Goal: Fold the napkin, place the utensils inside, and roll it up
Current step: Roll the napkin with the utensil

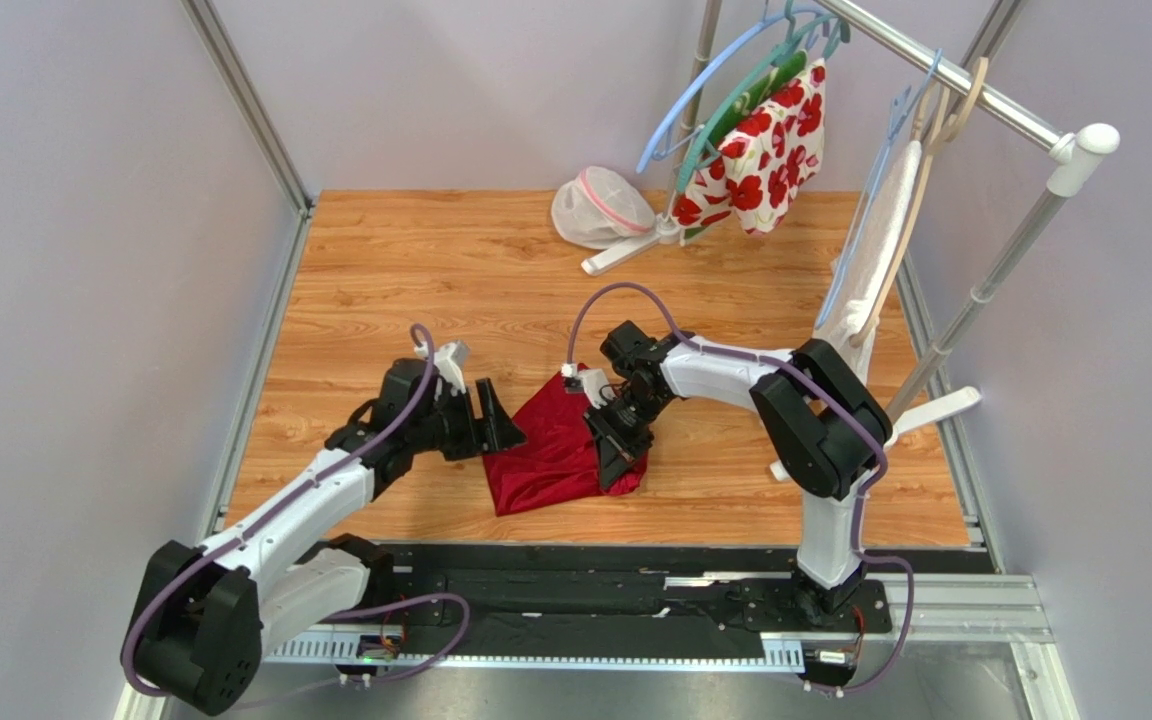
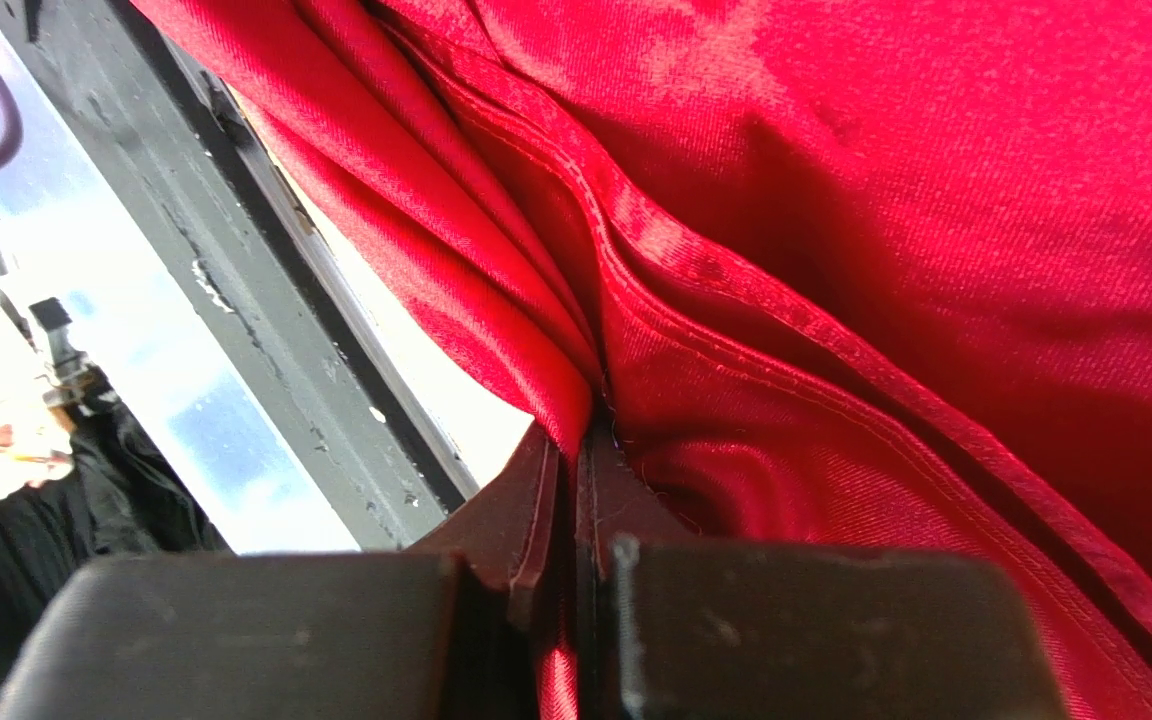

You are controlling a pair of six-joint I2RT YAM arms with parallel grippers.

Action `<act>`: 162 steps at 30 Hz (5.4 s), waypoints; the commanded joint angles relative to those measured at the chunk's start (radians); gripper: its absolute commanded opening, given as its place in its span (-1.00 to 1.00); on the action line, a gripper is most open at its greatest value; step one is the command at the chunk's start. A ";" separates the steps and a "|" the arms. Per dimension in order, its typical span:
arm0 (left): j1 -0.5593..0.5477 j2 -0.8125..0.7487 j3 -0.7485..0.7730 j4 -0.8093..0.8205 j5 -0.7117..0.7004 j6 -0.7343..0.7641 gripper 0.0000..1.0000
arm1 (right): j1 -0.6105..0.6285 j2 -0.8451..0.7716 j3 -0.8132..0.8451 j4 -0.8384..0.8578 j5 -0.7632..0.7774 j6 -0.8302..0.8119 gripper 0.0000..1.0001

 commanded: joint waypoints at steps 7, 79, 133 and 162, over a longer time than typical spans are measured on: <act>-0.123 0.066 -0.017 0.034 -0.032 -0.061 0.45 | -0.033 0.036 0.003 0.017 0.046 0.020 -1.00; -0.453 0.286 0.123 0.085 -0.225 0.281 0.26 | -0.148 0.260 0.127 -0.082 -0.025 0.033 -1.00; -0.122 0.696 0.090 0.240 0.468 0.031 -1.00 | 0.052 -0.809 -0.610 0.676 0.446 -0.013 0.31; -0.074 0.768 0.126 0.203 0.493 0.031 -1.00 | 0.183 -0.521 -0.427 0.619 0.405 0.338 -0.05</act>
